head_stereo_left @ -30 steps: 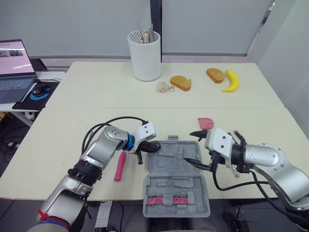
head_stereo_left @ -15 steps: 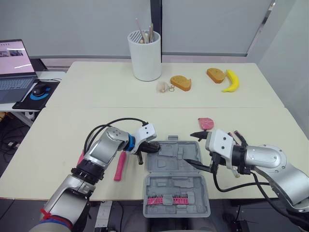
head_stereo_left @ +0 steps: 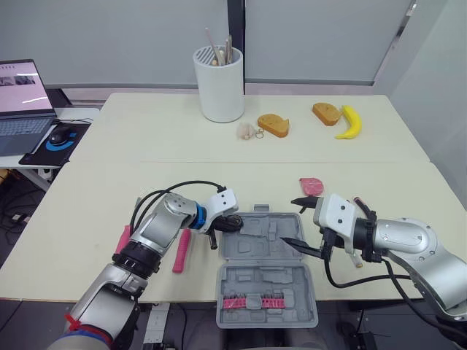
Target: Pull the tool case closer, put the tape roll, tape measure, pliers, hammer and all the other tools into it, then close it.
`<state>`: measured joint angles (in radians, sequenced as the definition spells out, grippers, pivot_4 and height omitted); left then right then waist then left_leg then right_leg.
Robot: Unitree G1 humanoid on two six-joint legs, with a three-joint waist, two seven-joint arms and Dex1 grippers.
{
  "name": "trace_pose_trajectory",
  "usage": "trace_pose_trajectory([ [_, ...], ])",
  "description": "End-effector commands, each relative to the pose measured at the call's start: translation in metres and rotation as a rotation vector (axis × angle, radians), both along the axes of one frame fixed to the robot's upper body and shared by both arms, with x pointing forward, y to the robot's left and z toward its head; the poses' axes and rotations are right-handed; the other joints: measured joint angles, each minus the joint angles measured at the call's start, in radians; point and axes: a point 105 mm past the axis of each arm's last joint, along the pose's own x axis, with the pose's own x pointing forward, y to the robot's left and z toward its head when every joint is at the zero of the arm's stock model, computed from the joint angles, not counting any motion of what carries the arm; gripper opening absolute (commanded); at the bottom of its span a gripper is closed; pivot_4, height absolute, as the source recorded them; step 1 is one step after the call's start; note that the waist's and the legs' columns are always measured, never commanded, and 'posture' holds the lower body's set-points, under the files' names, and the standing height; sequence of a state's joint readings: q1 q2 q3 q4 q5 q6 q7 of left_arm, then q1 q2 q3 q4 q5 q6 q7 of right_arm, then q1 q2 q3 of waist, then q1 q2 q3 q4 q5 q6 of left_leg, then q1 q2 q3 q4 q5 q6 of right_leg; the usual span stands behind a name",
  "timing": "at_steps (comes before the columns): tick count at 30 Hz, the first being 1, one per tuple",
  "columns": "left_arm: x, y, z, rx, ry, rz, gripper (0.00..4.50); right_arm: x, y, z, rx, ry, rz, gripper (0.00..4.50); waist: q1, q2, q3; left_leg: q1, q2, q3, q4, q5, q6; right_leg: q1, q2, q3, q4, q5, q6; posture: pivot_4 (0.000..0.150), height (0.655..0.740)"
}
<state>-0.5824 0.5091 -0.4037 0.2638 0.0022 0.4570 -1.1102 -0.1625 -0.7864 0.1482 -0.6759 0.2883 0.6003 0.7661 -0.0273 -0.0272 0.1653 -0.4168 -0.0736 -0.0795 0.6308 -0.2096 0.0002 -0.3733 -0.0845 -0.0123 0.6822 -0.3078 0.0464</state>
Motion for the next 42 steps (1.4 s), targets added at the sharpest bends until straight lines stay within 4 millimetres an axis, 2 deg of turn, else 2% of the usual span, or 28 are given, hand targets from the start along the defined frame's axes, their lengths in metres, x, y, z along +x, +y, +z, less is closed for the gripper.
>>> trace_pose_trajectory([
  [1, 0.001, -0.005, 0.006, 0.001, -0.023, -0.032, 0.02, -0.003, 0.003, 0.012, 0.002, -0.056, 0.017, 4.50, 0.000, 0.000, 0.000, 0.000, 0.000, 0.000, 0.000, 0.000, 0.000, 0.000, 0.000, 0.000, 0.000, 0.000, 0.000, 0.150, 0.7400],
  [2, 0.000, -0.005, 0.006, -0.002, -0.020, -0.039, 0.02, -0.002, 0.003, 0.012, 0.002, -0.056, 0.018, 4.50, 0.000, 0.000, 0.000, 0.000, 0.000, 0.000, 0.000, 0.000, 0.000, 0.000, 0.000, 0.000, 0.000, 0.000, 0.000, 0.150, 0.7400],
  [7, 0.003, -0.003, 0.009, 0.004, -0.046, -0.032, 1.29, -0.002, 0.003, 0.011, 0.004, -0.056, 0.019, 4.50, 0.000, 0.000, 0.000, 0.000, 0.000, 0.000, 0.000, 0.000, 0.000, 0.000, 0.000, 0.000, 0.000, 0.000, 0.000, 0.150, 0.7400],
  [17, 0.003, -0.003, 0.017, 0.002, -0.054, -0.046, 1.29, -0.001, 0.005, 0.012, 0.012, -0.058, 0.018, 4.50, 0.000, 0.000, 0.000, 0.000, 0.000, 0.000, 0.000, 0.000, 0.000, 0.000, 0.000, 0.000, 0.000, 0.000, 0.000, 0.150, 0.7400],
  [27, -0.005, 0.005, 0.055, -0.046, -0.130, -0.078, 1.29, 0.001, 0.005, 0.011, 0.014, -0.060, 0.020, 4.50, -0.001, 0.000, 0.000, 0.000, 0.000, 0.000, 0.000, 0.000, 0.000, 0.000, 0.000, 0.000, 0.000, 0.000, 0.000, 0.150, 0.7400],
  [31, -0.005, 0.008, 0.052, -0.146, -0.200, -0.037, 1.29, 0.002, 0.003, 0.011, 0.009, -0.059, 0.017, 4.50, -0.002, 0.000, 0.000, 0.000, 0.000, 0.000, 0.000, 0.000, 0.000, 0.000, 0.000, 0.001, 0.000, 0.000, 0.000, 0.150, 0.7400],
  [38, 0.004, 0.008, 0.032, -0.313, -0.236, 0.121, 1.29, 0.003, 0.000, 0.011, 0.005, -0.055, 0.011, 4.50, 0.005, 0.000, 0.000, 0.000, 0.000, 0.000, 0.000, 0.000, 0.000, 0.000, -0.001, 0.000, 0.000, 0.000, 0.000, 0.150, 0.7400],
  [42, 0.011, 0.003, 0.020, -0.321, -0.253, 0.154, 1.29, 0.004, -0.001, 0.011, -0.001, -0.055, 0.011, 4.50, 0.005, 0.000, 0.000, 0.000, -0.001, 0.000, 0.000, 0.000, 0.000, 0.000, -0.001, 0.000, -0.001, 0.000, 0.000, 0.150, 0.7400],
])
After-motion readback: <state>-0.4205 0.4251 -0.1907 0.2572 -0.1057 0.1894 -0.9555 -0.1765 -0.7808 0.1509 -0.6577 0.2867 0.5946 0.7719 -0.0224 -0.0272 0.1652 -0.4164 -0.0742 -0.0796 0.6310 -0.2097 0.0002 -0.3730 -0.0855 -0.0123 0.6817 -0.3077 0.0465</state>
